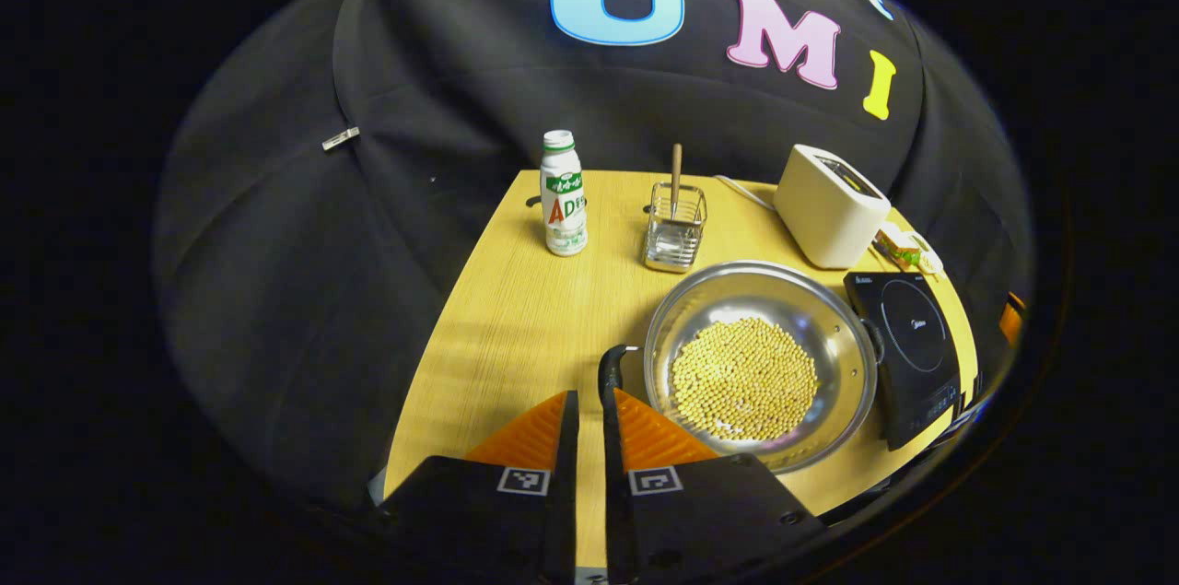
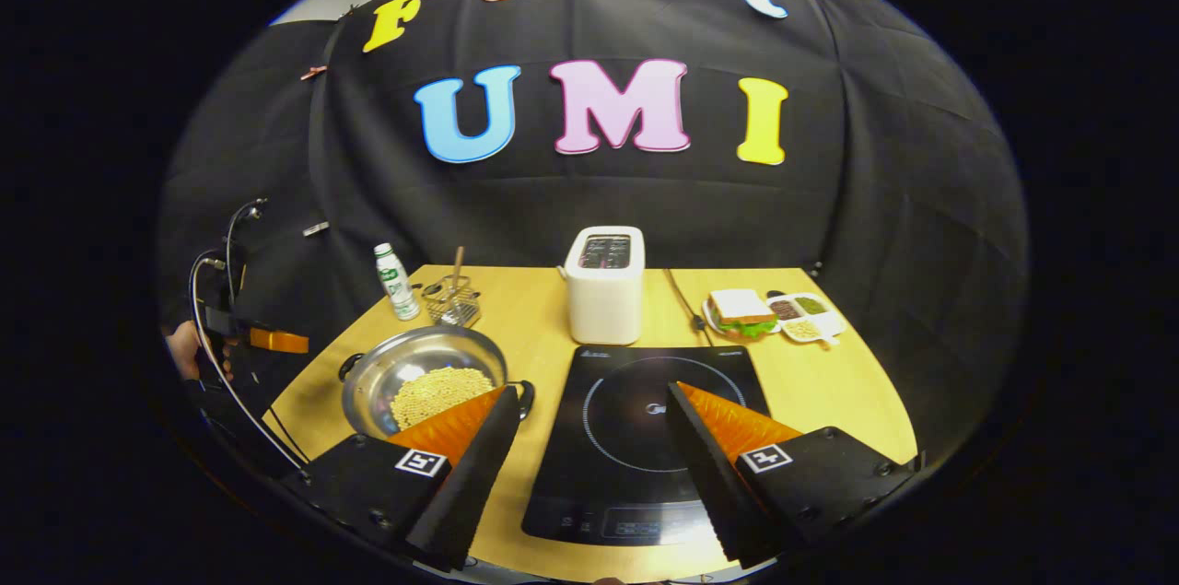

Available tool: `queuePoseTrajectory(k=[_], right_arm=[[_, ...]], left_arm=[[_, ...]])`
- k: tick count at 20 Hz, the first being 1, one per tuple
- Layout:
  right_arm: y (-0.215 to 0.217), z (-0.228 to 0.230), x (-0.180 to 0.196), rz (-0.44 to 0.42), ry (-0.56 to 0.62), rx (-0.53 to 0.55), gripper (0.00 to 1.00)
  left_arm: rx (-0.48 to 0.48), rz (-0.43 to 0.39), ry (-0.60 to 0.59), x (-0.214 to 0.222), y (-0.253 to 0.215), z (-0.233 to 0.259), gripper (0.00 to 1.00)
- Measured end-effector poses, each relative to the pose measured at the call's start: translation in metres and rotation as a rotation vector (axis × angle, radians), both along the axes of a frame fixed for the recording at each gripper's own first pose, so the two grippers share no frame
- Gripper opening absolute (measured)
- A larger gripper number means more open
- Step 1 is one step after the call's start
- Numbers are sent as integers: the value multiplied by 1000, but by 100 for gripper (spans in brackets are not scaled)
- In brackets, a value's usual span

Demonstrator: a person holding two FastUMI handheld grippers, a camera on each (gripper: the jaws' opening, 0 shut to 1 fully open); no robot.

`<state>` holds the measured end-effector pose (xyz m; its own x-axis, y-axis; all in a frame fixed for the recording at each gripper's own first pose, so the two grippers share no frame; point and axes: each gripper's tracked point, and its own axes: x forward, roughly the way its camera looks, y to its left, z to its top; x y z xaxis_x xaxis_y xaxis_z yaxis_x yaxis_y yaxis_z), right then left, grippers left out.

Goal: First push the handle of the pot to place it horizontally, then grasp the pot with both hands and set it on the induction cooktop.

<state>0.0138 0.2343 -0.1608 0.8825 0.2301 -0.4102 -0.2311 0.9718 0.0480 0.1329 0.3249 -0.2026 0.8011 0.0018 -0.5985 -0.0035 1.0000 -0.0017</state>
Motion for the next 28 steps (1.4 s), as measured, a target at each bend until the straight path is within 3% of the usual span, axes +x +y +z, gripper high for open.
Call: queuePoseTrajectory(k=[2,5,7,15,28], right_arm=[[19,-4,8,39,10,-1,100],[45,-18,25,72,39,7,100],[58,-30,39,82,76,8,100],[99,-86,73,123,204,-35,99],[113,-170,102,88,362,-28,99]], left_arm=[[-18,-19,-32,3,-8,9,28],[-27,-50,-68,11,-16,11,79],[-52,-48,-84,16,-18,10,96],[-111,-36,-77,37,-10,-12,96],[-178,-29,25,62,-15,-83,96]])
